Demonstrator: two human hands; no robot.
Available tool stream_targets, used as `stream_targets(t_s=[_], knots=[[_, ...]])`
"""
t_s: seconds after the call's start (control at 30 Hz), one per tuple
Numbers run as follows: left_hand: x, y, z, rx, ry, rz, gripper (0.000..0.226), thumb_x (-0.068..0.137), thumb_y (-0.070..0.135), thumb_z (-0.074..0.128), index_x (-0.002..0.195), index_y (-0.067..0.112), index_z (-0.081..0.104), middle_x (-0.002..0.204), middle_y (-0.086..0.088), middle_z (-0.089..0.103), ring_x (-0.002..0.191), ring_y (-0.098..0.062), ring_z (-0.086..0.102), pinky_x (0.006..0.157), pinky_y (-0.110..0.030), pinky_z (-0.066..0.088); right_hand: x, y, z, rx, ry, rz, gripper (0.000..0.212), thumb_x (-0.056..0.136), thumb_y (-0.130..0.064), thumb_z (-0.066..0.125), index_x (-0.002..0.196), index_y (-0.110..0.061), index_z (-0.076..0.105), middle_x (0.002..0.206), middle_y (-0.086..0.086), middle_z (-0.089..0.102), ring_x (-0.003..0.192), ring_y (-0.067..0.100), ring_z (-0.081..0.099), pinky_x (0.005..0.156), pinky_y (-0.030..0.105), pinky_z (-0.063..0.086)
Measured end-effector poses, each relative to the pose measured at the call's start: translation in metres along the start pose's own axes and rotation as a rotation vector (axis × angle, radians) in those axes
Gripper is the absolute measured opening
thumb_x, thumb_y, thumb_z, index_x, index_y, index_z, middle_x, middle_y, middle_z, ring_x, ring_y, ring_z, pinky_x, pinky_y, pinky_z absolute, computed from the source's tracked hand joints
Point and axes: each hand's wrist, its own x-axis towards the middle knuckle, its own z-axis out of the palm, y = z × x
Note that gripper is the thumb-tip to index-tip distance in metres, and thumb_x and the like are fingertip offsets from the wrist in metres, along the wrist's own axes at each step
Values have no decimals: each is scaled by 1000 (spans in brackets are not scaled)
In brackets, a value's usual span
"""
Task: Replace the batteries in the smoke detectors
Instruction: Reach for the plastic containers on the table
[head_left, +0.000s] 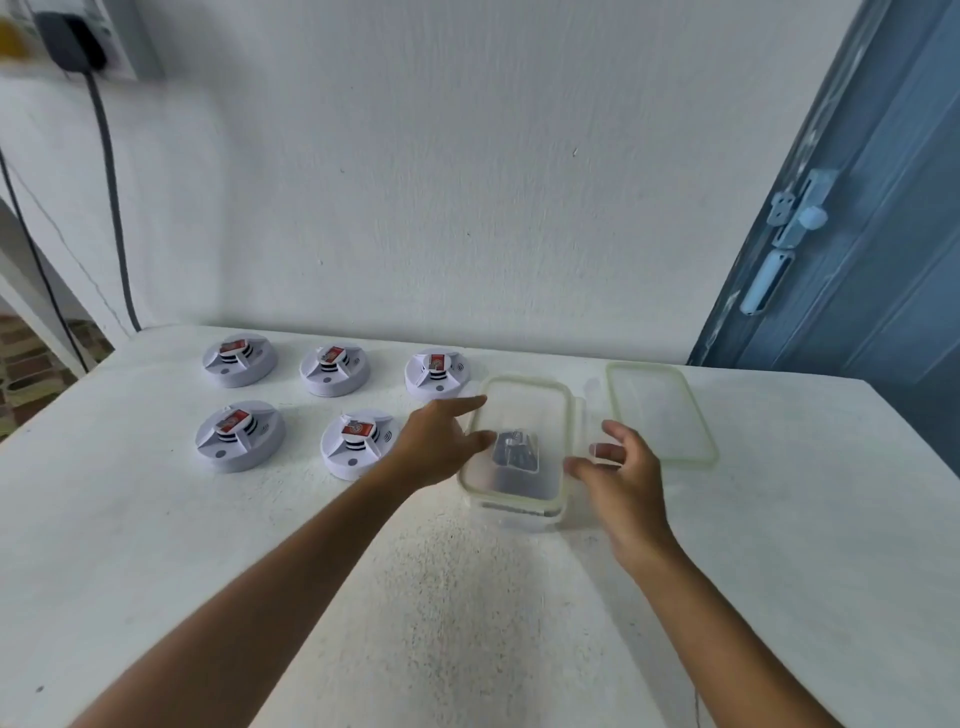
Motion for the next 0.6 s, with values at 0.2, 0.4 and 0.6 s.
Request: stream_targets(t_s=[0.2,0.4,0.6], knots=[[-6,16,-47,-1,248,51,57,88,45,64,141,29,49,153,-12,36,137,-26,35,109,-37,31,4,-61,18,819,-400,226,18,86,10,55,99,-2,54,94,24,67,76,34,69,66,39,59],[-31,15,-34,24,29,370,96,85,35,71,155,29,5,162,5,13,149,-13,10,116,-29,21,-2,-84,62,667,-400,111,26,86,5,62,110,-5,59,88,17,71,74,26,69,71,38,58],[-24,-1,-25,-39,500,242,66,86,-16,40,148,9,35,136,-17,55,121,-31,55,87,-16,37,-6,-82,62,311,-484,-137,13,96,-7,50,101,-9,62,99,13,72,90,26,70,87,39,56]])
